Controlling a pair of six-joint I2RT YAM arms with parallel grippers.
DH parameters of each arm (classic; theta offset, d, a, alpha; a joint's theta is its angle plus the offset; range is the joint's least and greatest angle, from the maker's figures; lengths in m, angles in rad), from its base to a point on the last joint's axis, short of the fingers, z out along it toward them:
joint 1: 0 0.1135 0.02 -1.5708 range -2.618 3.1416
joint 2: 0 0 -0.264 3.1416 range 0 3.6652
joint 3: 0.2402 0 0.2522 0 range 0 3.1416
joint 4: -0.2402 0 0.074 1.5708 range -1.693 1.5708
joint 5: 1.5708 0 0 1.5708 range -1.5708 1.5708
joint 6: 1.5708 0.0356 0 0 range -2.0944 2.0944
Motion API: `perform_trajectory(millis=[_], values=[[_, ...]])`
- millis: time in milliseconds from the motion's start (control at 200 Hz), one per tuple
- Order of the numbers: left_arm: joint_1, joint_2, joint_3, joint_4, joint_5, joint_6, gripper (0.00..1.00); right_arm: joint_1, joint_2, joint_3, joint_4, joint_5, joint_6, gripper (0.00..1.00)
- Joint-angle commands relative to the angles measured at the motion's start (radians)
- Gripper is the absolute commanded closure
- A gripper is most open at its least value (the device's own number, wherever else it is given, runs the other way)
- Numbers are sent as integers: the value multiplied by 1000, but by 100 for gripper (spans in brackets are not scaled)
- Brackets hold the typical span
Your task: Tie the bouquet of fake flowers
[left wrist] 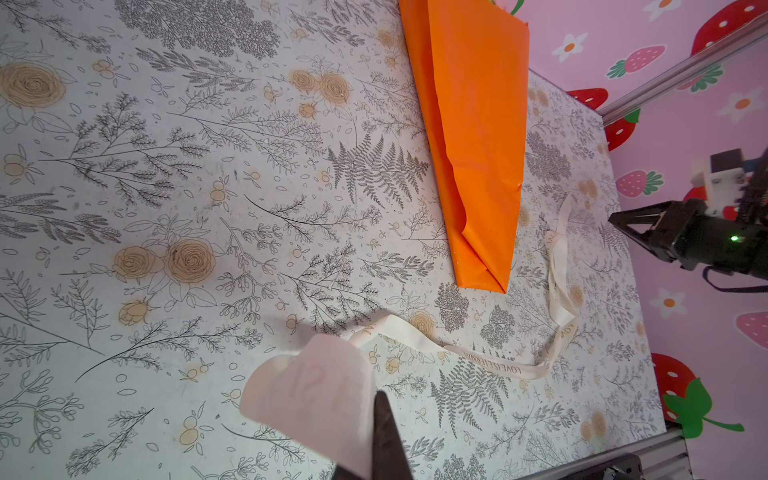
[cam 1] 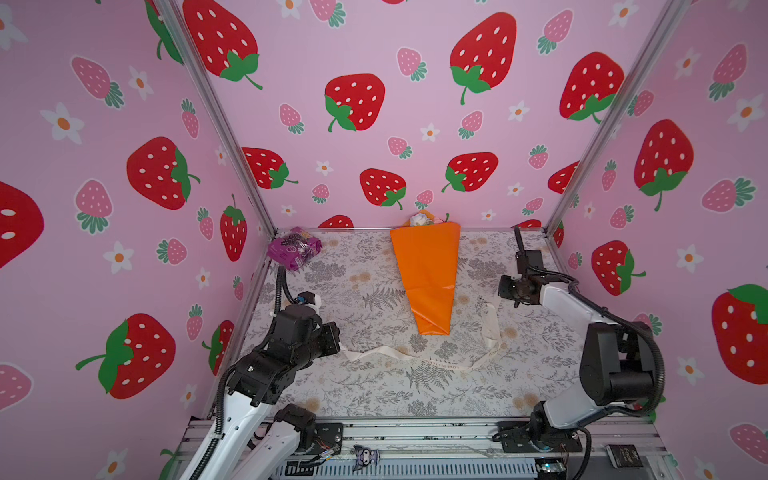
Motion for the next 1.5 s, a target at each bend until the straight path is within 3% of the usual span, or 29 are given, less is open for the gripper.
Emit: perform_trajectory(millis=[0, 190, 445, 815, 911, 1026, 1126, 1291, 1496], values=[[6, -8, 36, -6, -25, 4, 100, 58, -58, -56, -43, -203, -23, 73], [7, 19, 35, 13, -4, 8, 100, 205, -54, -92, -195, -21, -5, 71], [6, 15, 24, 20, 0, 2, 100, 261, -39, -141, -258, 55, 1, 67], [7, 12, 23, 26, 19, -5, 100, 291, 60, -144, -260, 65, -22, 64], [6, 7, 23, 20, 14, -8, 100, 303, 83, -141, -282, 86, -26, 67], [6, -2, 22, 13, 3, -10, 100, 317, 75, -131, -297, 125, -23, 86], [6, 1, 32, -4, -26, -4, 100, 317, -3, -103, -299, 113, -12, 92], [16, 17, 86, -72, -134, 10, 100, 248, -241, -39, -271, 167, 28, 97], [96, 64, 168, -155, -244, 54, 100, -39, -469, -25, -160, 161, 56, 99]])
